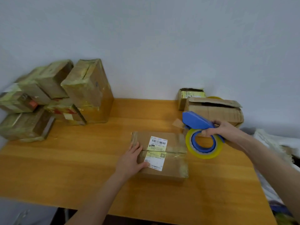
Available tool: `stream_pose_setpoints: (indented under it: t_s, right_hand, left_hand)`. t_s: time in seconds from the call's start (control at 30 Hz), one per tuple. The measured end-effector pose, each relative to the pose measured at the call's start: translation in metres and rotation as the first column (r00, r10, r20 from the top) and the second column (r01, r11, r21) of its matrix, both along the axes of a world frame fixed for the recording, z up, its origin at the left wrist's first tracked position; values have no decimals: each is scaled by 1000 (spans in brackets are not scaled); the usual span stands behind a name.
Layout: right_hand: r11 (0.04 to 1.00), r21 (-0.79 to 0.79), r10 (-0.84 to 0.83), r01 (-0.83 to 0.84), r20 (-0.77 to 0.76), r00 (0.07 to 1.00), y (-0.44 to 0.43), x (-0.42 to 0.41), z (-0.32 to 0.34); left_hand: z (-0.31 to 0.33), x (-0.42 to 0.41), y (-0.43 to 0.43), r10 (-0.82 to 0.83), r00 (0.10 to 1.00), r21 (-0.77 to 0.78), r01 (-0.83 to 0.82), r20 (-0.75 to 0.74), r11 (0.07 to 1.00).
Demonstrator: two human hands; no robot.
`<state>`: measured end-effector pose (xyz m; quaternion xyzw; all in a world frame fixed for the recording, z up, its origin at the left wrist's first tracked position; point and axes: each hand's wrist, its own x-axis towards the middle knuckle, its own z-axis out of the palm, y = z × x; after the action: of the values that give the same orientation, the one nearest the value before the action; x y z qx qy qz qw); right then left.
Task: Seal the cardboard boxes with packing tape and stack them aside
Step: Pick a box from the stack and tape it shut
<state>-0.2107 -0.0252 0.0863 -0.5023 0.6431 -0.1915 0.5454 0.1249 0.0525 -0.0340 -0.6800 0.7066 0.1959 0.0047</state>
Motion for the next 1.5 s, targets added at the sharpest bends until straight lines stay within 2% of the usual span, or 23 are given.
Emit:
stream_pose_setpoints:
  t_s: [0.07,0.2,0.37,0.43,0.47,0.5,0.53,0.57,0.6,0.63,0.7,0.8,0.87,1.0,1.3,1.4,1.5]
  right_hand:
    - [993,-29,111,-111,-2,994,0,26,12]
    - [926,-154,327,-344,-125,937,8,91,1]
    - [820,-186,487,-542,-270,830,8,116,-34]
    - [806,-175,500,-565,-308,809,5,111,-40]
    - [800,-170,507,-575,-321,800,3,108,-42]
    - [794,-167,514,-585,-328,792,2,106,-43]
    - [789,-168,519,-591,-330,788,2,105,-43]
    - [784,-171,524,-596,-331,785,2,105,-44]
    - [778,-176,529,-603,-333,780,2,104,-45]
    - [772,-179,535,-610,-337,775,3,105,-46]
    - [765,-179,540,-618,-344,768,3,105,-47]
    - [754,-174,552,-633,-354,755,2,105,-47]
    - [749,-170,560,-641,-356,749,2,106,-47]
    - [728,-158,565,-667,-412,715,2,109,-46]
    - [679,-152,542,-718,-557,629,3,124,-36]
    - [663,-151,549,-733,-568,614,-3,126,-28]
    - [670,-123,539,-732,-599,593,-9,110,-22]
  left_hand:
    - [-2,-4,1,0,1000,-3,0,-12,1000]
    - [-4,-2,0,15,994,-13,-16,-104,1000]
    - [-6,9,1,31,941,-45,-49,-337,998]
    - [-3,16,1,83,916,-133,-146,-392,980]
    - [0,18,1,159,890,-190,-260,-426,947]
    - [6,19,-1,267,827,-196,-405,-494,893]
    - [13,18,-5,373,711,-123,-540,-595,832]
    - [21,15,-9,458,552,22,-622,-697,783]
    - [28,11,-13,518,390,191,-629,-761,754]
    - [33,6,-17,567,286,325,-589,-773,740]
    - [39,-3,-22,639,216,480,-496,-739,723]
    - [40,-13,-25,700,112,611,-405,-705,680]
    - [42,-14,-27,716,96,632,-399,-692,664]
    - [44,-10,-28,674,71,578,-453,-736,679]
    - [47,-4,-27,629,310,334,-638,-713,694]
    - [49,10,-25,626,306,316,-658,-717,684]
    - [43,38,-19,653,287,284,-728,-700,624]
